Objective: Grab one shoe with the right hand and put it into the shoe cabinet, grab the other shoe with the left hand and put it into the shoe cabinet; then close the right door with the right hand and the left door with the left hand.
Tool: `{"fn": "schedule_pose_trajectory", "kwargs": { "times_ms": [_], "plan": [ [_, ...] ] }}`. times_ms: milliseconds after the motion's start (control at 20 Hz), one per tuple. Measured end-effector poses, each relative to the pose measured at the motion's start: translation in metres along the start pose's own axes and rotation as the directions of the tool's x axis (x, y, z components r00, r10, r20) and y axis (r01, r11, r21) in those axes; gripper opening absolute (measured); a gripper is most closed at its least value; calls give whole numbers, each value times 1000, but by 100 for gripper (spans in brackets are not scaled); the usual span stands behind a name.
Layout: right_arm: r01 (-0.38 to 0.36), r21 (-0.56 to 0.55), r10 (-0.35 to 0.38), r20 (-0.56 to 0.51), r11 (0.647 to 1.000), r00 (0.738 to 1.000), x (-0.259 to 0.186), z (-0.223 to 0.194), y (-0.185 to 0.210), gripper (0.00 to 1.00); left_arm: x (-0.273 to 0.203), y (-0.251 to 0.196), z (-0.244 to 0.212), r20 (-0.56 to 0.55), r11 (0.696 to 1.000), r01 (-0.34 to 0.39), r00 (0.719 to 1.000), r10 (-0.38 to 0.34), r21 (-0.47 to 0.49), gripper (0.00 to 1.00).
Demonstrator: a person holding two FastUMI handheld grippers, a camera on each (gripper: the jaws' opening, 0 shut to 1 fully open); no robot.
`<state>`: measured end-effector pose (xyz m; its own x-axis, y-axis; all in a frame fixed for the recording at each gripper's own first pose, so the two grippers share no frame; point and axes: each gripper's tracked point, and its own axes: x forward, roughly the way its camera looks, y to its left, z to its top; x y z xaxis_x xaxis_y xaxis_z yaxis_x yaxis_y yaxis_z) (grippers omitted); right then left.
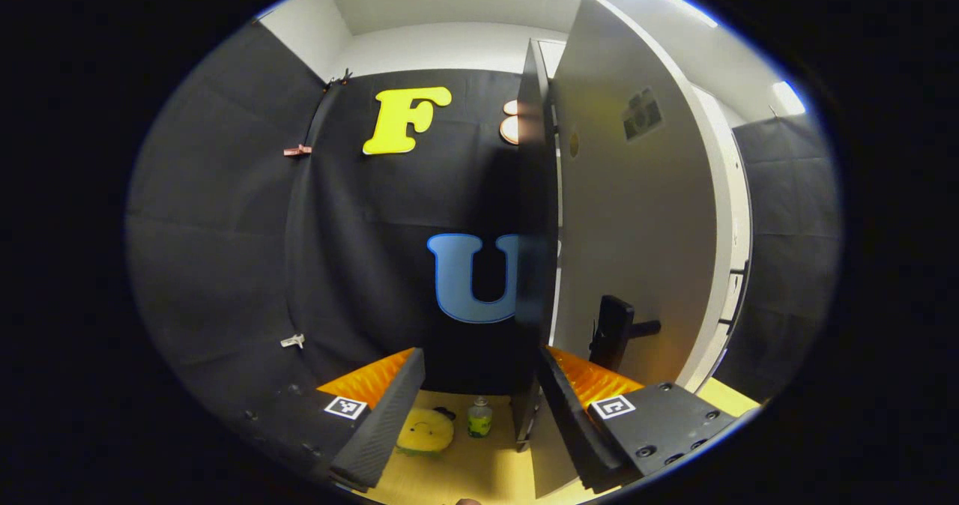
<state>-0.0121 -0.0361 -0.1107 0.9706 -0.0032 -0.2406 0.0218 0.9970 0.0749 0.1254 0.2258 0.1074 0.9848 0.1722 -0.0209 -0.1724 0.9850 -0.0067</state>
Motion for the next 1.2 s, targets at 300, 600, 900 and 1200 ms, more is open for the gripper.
{"fn": "schedule_pose_trajectory", "kwargs": {
  "times_ms": [300, 600, 900, 1200],
  "plan": [
    [-41, -33, 42, 10, 999, 999, 5, 1, 23, 99, -1, -41, -9, -56, 995, 103, 993, -104, -16, 90],
    [-11, 0, 11, 50, 1000, 999, 15, 32, 5, 98, 0, -114, -3, -24, 992, 127, 992, -127, -10, 90],
    [-27, 4, 27, 71, 1000, 997, 33, 59, -27, 98, 6, -209, -6, -25, 979, 201, 979, -202, -36, 92],
    [-119, -38, 122, 101, 992, 987, 59, 97, -38, 98, -36, -243, -21, 7, 988, 145, 989, -145, -50, 95]
  ]
}}
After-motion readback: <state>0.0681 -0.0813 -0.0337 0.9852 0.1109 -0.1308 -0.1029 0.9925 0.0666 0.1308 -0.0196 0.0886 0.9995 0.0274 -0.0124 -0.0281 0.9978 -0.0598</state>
